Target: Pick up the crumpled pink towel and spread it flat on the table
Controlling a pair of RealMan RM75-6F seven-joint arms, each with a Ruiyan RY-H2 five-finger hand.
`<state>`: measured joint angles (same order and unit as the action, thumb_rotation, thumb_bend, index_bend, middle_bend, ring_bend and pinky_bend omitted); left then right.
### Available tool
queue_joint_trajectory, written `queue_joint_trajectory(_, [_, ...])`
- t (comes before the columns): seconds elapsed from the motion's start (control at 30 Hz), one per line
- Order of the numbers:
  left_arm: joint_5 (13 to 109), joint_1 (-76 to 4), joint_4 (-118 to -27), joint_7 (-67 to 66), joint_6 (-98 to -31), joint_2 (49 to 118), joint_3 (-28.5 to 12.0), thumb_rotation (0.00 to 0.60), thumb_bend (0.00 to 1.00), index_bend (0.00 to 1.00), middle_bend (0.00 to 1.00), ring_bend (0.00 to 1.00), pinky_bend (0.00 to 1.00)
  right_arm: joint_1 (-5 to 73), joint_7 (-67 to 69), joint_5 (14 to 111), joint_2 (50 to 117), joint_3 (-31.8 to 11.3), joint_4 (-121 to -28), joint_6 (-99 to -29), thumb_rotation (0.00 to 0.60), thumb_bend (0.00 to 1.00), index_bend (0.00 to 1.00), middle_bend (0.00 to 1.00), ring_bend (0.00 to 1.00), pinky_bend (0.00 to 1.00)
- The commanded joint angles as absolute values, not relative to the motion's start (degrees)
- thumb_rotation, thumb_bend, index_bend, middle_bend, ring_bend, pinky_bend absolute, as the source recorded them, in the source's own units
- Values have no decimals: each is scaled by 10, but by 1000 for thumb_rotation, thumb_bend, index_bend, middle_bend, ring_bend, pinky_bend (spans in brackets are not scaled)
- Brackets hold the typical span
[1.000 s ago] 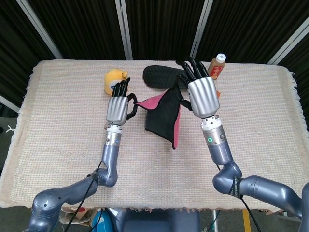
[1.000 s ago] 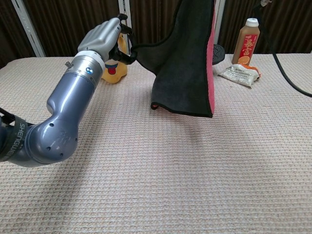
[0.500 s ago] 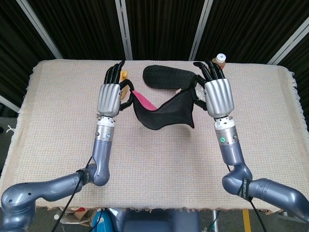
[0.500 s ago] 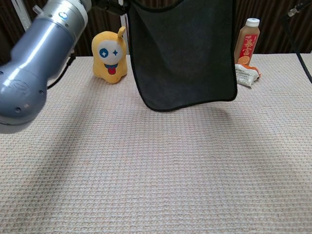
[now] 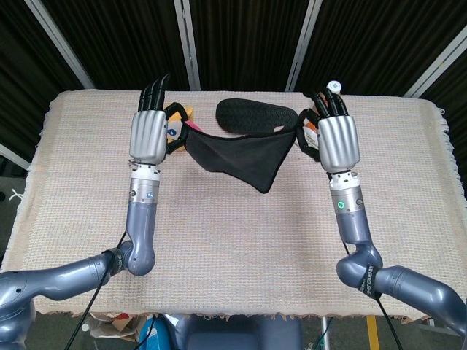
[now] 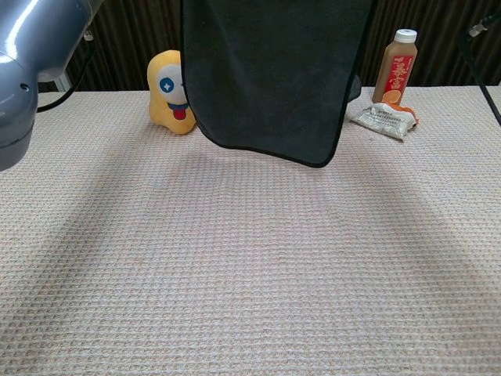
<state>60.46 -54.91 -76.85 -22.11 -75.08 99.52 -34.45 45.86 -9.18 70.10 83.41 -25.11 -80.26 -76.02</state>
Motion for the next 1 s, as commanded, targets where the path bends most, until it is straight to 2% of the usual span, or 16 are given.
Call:
queue_joint_trajectory(0.03, [593, -564, -744, -223, -741, 1007, -344, 600, 501, 587, 3, 0, 0, 465, -86, 693, 844, -255, -776, -750, 600, 505, 656, 252, 134, 188])
queue_joint_trajectory(0.4, [573, -621, -651, -205, -718, 1050, -356, 600, 502, 587, 3, 0, 0, 493, -52, 686, 875, -266, -684, -723, 600, 505, 656, 252, 134, 188])
queue_joint_trajectory(0.6, [573, -633, -638, -193, -720, 1060, -355, 600, 502, 587, 4, 0, 0, 488, -40, 694, 873, -260, -679, -728, 600, 505, 656, 252, 134, 188])
queue_joint_trajectory(0.73, [586, -621, -661, -189, -733, 1060, -335, 600, 501, 587, 4, 0, 0, 472, -39, 710, 860, -248, -703, -742, 600, 504, 655, 252, 134, 188])
queue_joint_trajectory(1.0, [601, -554, -780, -185, -778, 1041, -282, 600, 501, 587, 4, 0, 0, 426, -55, 741, 838, -205, -794, -775, 600, 504, 656, 252, 134, 188])
